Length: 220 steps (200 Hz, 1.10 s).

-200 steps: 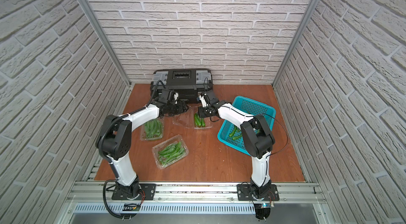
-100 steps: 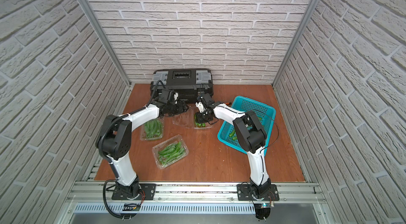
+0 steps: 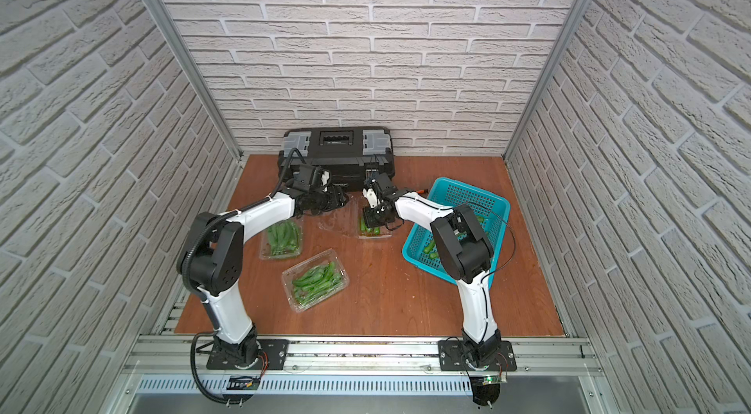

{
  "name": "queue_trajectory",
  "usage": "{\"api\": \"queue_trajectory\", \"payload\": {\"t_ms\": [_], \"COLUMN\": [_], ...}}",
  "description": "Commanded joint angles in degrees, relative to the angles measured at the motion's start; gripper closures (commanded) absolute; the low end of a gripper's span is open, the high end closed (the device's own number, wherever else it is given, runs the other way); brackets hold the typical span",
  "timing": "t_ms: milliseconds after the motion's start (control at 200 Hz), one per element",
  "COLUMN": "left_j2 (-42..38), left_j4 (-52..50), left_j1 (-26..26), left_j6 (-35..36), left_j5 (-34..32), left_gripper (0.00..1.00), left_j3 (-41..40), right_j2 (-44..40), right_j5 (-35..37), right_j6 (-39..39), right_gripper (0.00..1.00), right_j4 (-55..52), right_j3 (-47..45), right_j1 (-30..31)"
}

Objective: Take small green peppers out of containers
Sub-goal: Pick up the green pepper from the packing box, then place the green pepper in the basket.

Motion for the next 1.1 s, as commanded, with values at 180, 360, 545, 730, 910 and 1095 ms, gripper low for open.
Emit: {"api": "queue_trajectory", "payload": {"t_ms": [180,360,545,730,910,1095], "left_j2": [0.0,0.1,-0.1,0.1,0.5,0.4], "left_j4": [0.6,0.3,0.3,0.7,1.2,1.5], "left_j1": [-0.4,-0.4,-0.3,-0.3,-0.3,-0.3], "left_j6": [-0.4,-0.2,0.0,0.0,-0.2,-0.3], "left_j5": [-1.0,-1.1,-1.0,-0.8,-0.6,-0.3], "left_gripper": [0.27,0.26,0.27,0.27,0.27,0.27], "left_j3": [0.3,0.3,0.0,-0.1,-0.3,-0.6], "right_j2": [-14.9,-23.0,-31.8,-36.5,-36.2,-34.2], "right_j5": [11.7,26.3,42.3,58.1,61.3,61.1], "right_j6": [4.4,8.3,11.3,18.0,27.1,30.4], "right_gripper": [0.96,0.98,0.98,0.98,0.96,0.63], "right_j4": [10.4,15.6,20.6,13.9,3.8,-0.9], "right_j3": [-5.6,-11.3,-19.6,-23.5,-24.2,-21.3], "right_j1": [-0.3,-1.7,-3.8,-6.4,-8.4,-8.5]}}
